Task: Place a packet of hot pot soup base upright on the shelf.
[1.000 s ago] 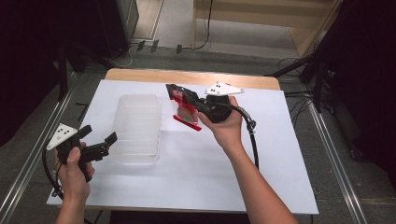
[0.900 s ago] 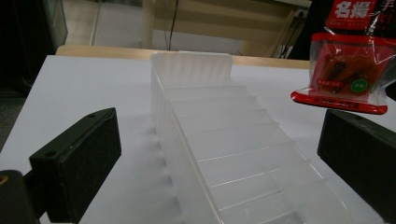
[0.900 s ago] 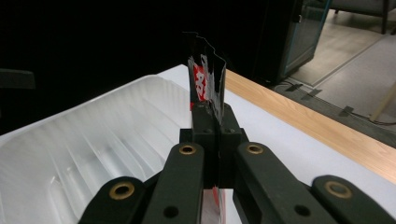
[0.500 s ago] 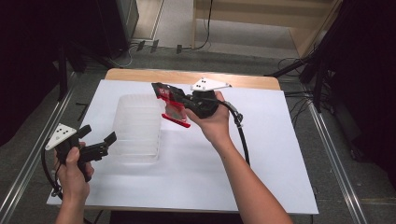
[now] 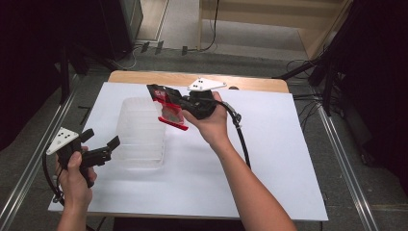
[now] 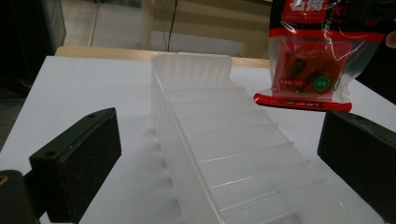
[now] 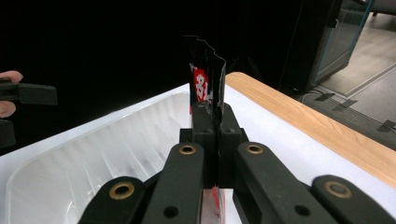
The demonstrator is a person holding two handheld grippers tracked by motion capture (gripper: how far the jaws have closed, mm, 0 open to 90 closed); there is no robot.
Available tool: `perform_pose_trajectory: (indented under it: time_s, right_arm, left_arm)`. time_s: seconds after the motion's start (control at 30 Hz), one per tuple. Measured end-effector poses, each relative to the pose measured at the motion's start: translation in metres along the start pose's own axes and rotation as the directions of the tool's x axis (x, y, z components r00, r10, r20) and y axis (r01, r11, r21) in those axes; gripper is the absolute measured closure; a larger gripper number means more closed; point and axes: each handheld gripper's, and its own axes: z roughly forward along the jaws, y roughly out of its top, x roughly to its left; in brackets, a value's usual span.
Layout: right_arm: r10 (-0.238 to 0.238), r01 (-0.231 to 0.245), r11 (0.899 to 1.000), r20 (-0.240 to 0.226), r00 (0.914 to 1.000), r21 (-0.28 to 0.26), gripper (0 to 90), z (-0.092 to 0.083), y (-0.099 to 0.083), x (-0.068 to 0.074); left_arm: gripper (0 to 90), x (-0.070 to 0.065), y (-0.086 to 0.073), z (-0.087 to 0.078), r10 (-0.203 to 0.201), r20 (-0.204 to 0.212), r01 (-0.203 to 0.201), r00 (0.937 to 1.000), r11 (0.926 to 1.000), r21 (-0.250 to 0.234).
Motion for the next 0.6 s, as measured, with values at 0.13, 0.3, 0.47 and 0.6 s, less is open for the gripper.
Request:
perform_pose_trajectory:
  time_s: [0.13, 0.3, 0.47, 0.6]
  right_arm:
    - [0.006, -0.006, 1.0, -0.009, 0.9999, -0.003, 90.0, 0.004, 0.002, 0.0]
    - [0.014, -0.014, 1.0, -0.032, 0.9994, -0.01, 90.0, 0.011, 0.005, 0.0]
    - [0.017, -0.017, 1.0, -0.053, 0.9984, 0.0, 90.0, 0.02, 0.009, 0.0]
    - [0.022, -0.022, 1.0, -0.073, 0.9971, 0.004, 90.0, 0.03, 0.011, 0.001]
  left_arm:
    - [0.0, 0.002, 0.0, -0.001, -0.003, -0.002, 0.003, 1.0, 1.0, -0.002]
    - [0.0, 0.002, 0.001, -0.001, -0.004, 0.001, 0.004, 1.0, 1.0, -0.002]
    - [0.0, 0.0, 0.0, 0.0, 0.001, 0.009, -0.001, 1.0, 1.0, 0.002]
    - [0.0, -0.001, 0.0, 0.0, 0.0, 0.012, 0.0, 0.9999, 1.0, 0.001]
